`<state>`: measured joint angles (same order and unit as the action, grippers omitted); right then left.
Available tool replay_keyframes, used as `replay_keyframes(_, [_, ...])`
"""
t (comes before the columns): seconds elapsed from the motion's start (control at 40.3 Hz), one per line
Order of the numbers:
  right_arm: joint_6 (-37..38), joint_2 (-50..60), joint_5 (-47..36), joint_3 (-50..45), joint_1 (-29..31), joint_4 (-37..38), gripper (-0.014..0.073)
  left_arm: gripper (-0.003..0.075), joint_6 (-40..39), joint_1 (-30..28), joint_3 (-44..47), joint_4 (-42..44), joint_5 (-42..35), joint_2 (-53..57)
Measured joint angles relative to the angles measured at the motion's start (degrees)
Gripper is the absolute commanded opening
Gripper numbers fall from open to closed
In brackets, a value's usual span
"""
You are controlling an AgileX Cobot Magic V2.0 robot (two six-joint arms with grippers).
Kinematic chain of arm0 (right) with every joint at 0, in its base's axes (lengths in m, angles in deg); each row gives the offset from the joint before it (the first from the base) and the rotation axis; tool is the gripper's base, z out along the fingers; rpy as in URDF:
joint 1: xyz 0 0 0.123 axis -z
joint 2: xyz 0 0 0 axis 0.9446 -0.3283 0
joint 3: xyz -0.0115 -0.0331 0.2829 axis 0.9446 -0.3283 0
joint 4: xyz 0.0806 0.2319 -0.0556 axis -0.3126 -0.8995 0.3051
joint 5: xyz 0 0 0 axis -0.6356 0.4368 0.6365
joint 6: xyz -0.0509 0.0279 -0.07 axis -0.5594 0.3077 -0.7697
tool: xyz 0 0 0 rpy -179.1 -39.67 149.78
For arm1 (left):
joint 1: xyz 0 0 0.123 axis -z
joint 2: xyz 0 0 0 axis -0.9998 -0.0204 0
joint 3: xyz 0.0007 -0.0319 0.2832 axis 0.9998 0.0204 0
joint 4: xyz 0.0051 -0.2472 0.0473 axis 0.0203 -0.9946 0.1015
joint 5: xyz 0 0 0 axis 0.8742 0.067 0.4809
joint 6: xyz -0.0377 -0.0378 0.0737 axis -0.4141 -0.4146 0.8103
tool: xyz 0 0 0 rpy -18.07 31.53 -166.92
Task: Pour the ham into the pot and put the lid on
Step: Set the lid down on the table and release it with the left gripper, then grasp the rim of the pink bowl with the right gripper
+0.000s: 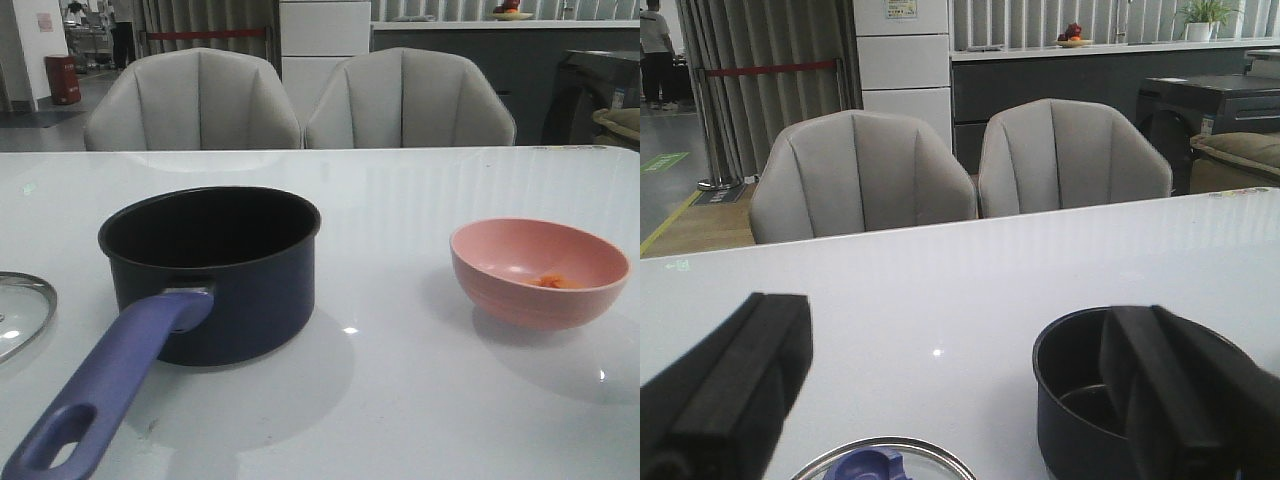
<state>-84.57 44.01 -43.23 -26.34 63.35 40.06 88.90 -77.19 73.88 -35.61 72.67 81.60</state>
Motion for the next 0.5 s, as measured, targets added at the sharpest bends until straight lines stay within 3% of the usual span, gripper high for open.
replay_keyframes(0.124, [0.0,-2.1,1.1,1.0,0.0,-0.7,0.0184,0.0629,0.0,0.0,0.0,0.0,0.0,0.0])
replay_keyframes(0.347, [0.8,-12.4,7.7,9.1,0.0,-3.4,0.0437,0.0629,0.0,0.0,0.0,0.0,0.1,0.0])
replay_keyframes(0.496, [2.5,-22.6,13.3,16.7,0.0,-3.8,0.0445,0.0629,0.0,0.0,0.0,0.0,0.3,0.0])
